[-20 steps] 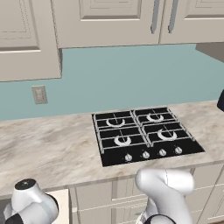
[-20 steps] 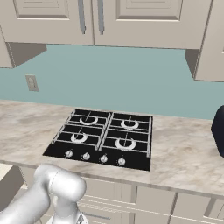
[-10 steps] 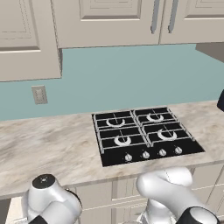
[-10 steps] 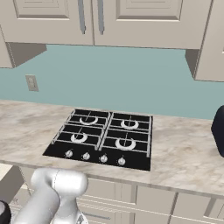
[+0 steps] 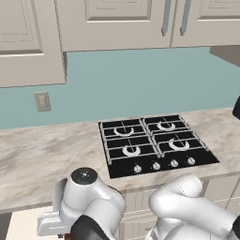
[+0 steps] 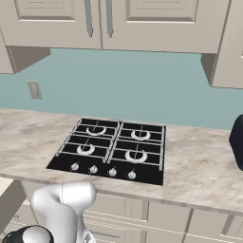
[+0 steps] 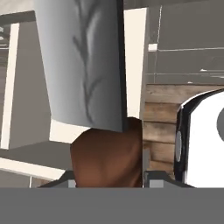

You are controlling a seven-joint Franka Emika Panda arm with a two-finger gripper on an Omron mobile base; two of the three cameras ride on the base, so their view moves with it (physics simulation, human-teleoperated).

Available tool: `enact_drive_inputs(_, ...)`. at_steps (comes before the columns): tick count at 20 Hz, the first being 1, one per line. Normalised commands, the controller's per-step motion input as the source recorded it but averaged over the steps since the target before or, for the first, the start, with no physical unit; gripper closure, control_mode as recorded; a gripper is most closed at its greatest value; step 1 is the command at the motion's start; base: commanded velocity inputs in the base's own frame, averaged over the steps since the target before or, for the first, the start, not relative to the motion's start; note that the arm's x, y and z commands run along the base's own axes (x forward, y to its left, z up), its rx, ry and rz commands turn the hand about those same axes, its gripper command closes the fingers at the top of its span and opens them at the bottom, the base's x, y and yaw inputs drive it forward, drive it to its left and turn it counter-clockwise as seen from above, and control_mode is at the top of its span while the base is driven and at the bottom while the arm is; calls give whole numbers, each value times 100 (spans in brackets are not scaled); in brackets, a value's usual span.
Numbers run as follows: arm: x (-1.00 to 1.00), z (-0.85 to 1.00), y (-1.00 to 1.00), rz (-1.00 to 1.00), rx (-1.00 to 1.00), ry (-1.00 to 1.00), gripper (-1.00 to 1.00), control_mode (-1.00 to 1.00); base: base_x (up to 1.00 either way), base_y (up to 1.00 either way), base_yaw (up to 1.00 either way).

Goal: Pick up the knife from the drawer and place it on the cutting board. Then place the meat from the plate to the cutting board.

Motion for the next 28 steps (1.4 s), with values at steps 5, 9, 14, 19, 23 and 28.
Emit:
enact_drive_inputs(5, 2, 73, -60, -16, 7, -1, 100, -100, 0, 0, 0)
enact_drive_inputs(9, 23, 65, -58, -15, 7, 1, 100, -100, 0, 0, 0)
enact_drive_inputs(14, 26, 45, -74, -8, 8, 1, 100, -100, 0, 0, 0)
enact_drive_inputs(19, 22, 27, -76, -1, 7, 0, 100, -100, 0, 0, 0)
enact_drive_inputs(23, 24, 6, -29, 0, 2, 4, 100, -100, 0, 0, 0)
enact_drive_inputs(28, 23, 3, -20, 0, 1, 5, 100, -100, 0, 0, 0)
